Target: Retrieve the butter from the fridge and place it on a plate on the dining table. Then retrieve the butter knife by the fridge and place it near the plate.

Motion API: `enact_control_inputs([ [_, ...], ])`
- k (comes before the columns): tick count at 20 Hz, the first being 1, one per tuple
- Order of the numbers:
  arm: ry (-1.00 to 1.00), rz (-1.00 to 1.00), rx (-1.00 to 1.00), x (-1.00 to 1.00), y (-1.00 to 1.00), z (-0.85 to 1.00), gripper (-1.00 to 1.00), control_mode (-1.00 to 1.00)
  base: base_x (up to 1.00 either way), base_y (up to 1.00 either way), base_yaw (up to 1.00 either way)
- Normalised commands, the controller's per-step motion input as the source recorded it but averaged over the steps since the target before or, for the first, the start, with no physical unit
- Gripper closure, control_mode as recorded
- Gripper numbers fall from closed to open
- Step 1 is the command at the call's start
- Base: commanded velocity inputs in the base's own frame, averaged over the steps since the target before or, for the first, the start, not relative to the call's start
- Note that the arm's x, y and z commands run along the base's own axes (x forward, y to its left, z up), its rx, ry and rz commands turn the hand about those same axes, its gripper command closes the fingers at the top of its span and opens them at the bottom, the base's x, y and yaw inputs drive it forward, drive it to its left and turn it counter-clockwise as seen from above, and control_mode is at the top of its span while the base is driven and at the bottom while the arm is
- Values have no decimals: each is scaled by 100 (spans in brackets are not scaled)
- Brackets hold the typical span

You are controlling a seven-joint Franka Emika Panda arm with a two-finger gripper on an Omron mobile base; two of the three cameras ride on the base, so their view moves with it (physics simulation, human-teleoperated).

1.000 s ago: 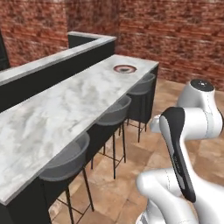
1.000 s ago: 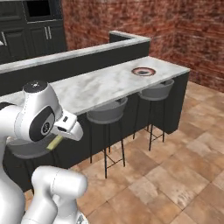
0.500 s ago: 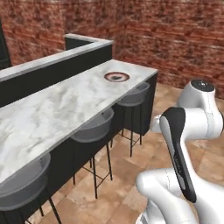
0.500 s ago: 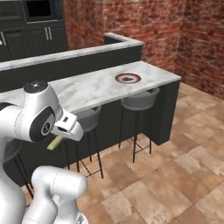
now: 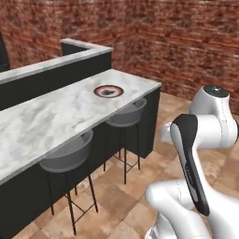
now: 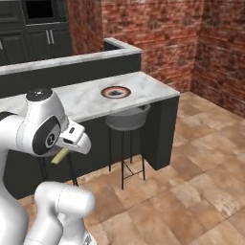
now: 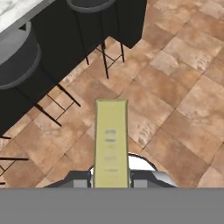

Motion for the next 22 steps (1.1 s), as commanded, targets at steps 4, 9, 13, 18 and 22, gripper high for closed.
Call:
enact_control_inputs([
  [4, 0, 0, 0, 0, 0, 0, 100, 100, 47, -86, 31],
  [9, 0, 0, 0, 0, 0, 0, 100, 100, 52, -79, 35],
  [13, 0, 0, 0, 0, 0, 0, 100, 100, 87, -77, 44],
  [18, 0, 0, 0, 0, 0, 0, 100, 100, 75, -46, 51],
  [22, 0, 0, 0, 0, 0, 0, 100, 100, 70, -4, 52],
])
